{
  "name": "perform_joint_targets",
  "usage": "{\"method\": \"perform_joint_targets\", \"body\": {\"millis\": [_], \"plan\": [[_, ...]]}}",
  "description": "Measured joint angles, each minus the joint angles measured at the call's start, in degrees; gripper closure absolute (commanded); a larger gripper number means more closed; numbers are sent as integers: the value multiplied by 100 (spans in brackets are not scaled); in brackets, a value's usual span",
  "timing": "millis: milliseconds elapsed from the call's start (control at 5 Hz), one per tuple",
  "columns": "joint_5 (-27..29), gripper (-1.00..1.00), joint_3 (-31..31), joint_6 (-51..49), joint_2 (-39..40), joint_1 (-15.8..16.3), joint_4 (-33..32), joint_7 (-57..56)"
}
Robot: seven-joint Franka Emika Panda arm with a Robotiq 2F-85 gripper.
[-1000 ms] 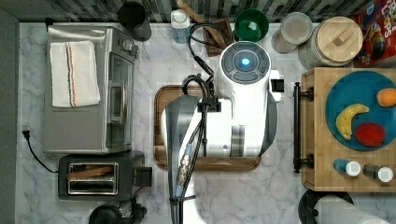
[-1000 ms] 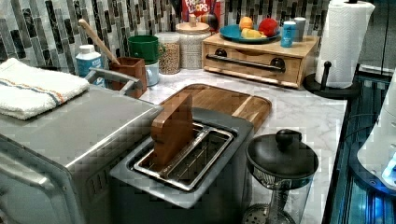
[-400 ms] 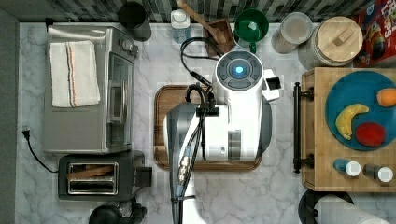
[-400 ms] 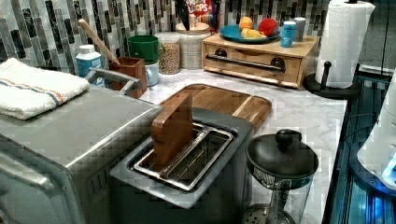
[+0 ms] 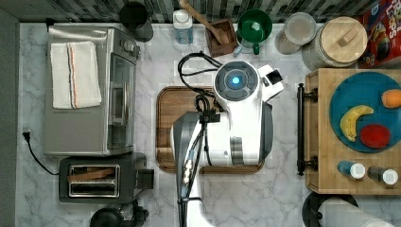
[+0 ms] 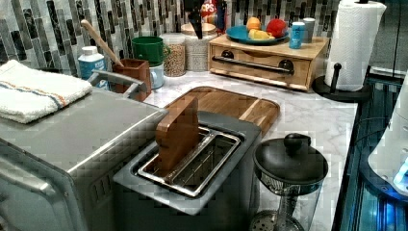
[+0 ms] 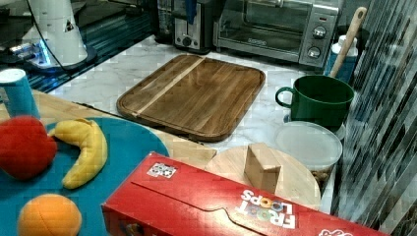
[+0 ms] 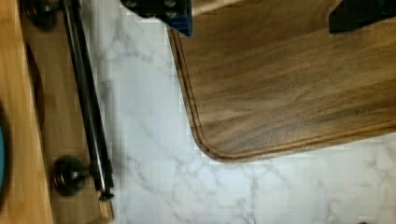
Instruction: Open the drawer.
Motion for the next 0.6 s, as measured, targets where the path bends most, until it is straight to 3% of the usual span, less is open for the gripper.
{"method": "perform_joint_targets", "body": {"millis": [600], "plan": [[-270, -100, -277, 892, 68, -522, -604, -918]]}}
